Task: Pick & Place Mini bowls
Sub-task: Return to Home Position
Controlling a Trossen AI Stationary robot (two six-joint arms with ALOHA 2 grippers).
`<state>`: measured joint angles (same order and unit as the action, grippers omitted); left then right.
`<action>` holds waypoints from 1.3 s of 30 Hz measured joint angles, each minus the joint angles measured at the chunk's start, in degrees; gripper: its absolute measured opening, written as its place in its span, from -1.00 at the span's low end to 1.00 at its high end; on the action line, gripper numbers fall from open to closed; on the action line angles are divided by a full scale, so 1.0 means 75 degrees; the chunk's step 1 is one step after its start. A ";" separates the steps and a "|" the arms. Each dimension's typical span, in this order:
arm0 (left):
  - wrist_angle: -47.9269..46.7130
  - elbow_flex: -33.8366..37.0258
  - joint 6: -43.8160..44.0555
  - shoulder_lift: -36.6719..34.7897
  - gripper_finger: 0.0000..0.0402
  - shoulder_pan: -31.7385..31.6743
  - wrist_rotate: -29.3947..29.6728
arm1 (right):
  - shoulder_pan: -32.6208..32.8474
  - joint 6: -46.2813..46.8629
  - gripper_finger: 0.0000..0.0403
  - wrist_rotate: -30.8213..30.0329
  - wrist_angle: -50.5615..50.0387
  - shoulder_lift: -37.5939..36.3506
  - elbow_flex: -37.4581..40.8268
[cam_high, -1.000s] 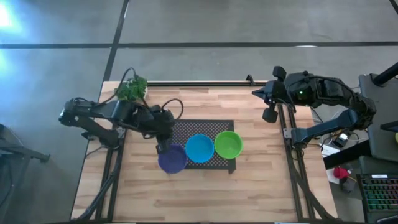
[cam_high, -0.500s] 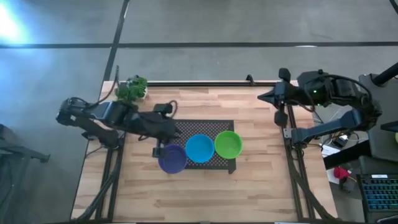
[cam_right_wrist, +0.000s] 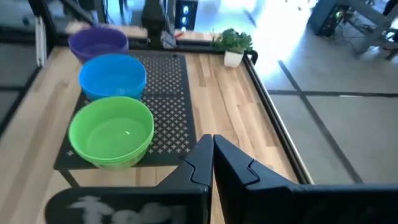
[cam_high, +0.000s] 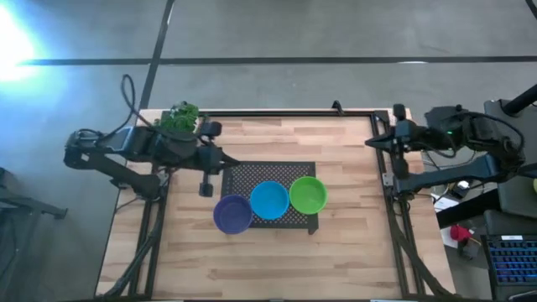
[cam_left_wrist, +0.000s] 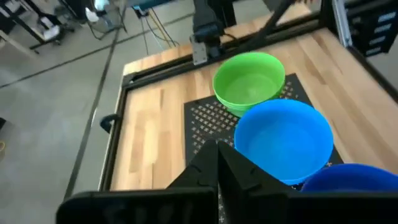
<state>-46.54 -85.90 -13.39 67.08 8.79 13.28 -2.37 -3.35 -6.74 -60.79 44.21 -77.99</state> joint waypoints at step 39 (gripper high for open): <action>0.2663 0.4523 0.0752 -0.5045 -1.00 -0.0142 -0.0137 | -0.0003 0.1048 -0.96 0.0355 0.1141 -0.5882 0.3365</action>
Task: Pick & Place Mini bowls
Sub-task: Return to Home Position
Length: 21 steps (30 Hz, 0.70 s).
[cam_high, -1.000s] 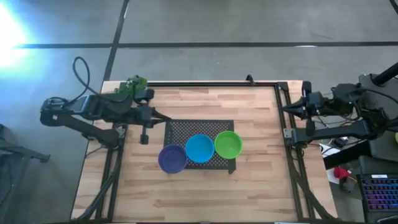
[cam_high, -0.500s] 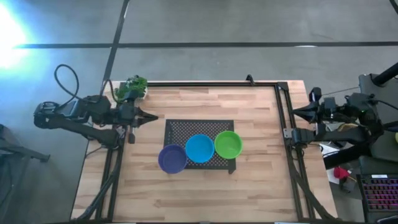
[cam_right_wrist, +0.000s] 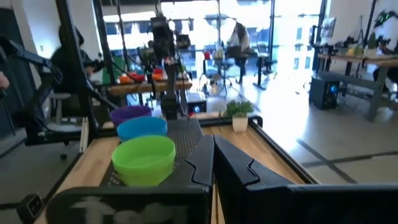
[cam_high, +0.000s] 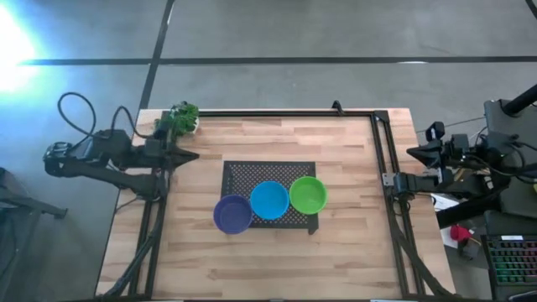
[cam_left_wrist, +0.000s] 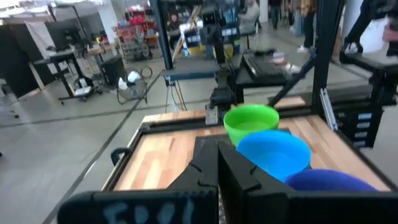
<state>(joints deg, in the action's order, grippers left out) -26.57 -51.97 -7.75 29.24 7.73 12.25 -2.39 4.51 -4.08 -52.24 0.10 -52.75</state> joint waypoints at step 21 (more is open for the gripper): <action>0.0316 0.0945 0.0056 -0.1763 -1.00 0.0000 -0.0023 | 0.0000 -0.0055 -0.96 -0.0042 0.0036 0.0003 0.0011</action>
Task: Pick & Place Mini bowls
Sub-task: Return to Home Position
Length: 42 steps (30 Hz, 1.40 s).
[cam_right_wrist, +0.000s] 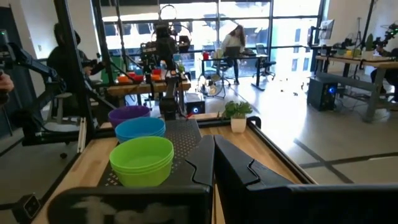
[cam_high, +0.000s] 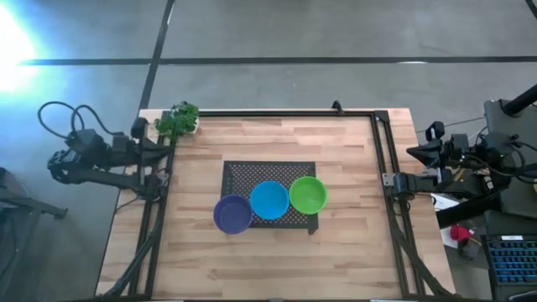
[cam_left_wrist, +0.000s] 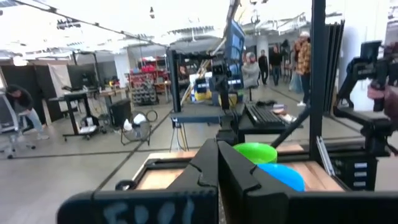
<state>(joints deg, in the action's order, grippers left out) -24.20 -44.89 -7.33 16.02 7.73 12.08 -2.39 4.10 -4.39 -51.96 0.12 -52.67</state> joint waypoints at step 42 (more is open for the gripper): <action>0.0326 0.1411 -0.0054 -0.2070 -1.00 0.0003 0.0262 | 0.0000 0.0190 -0.96 -0.0023 0.2385 -0.0003 0.1733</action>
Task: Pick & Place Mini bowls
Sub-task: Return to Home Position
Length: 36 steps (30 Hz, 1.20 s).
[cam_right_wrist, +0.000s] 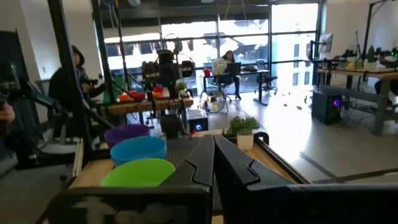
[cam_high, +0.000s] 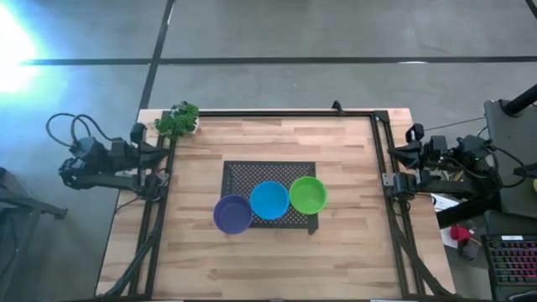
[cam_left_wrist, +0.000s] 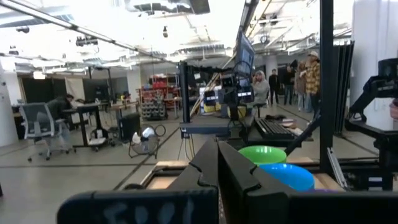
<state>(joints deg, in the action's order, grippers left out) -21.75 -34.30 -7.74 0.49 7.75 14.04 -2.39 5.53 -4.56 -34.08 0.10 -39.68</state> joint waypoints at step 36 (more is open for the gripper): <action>0.2628 0.3095 0.0275 -0.0009 -1.00 0.0000 -0.0192 | -0.0003 0.0069 -0.96 -0.0680 0.2375 0.0138 0.2977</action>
<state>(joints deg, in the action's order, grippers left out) -2.05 -11.09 -5.67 0.43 7.75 12.61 -2.41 6.05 -9.66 -16.27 1.13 -17.35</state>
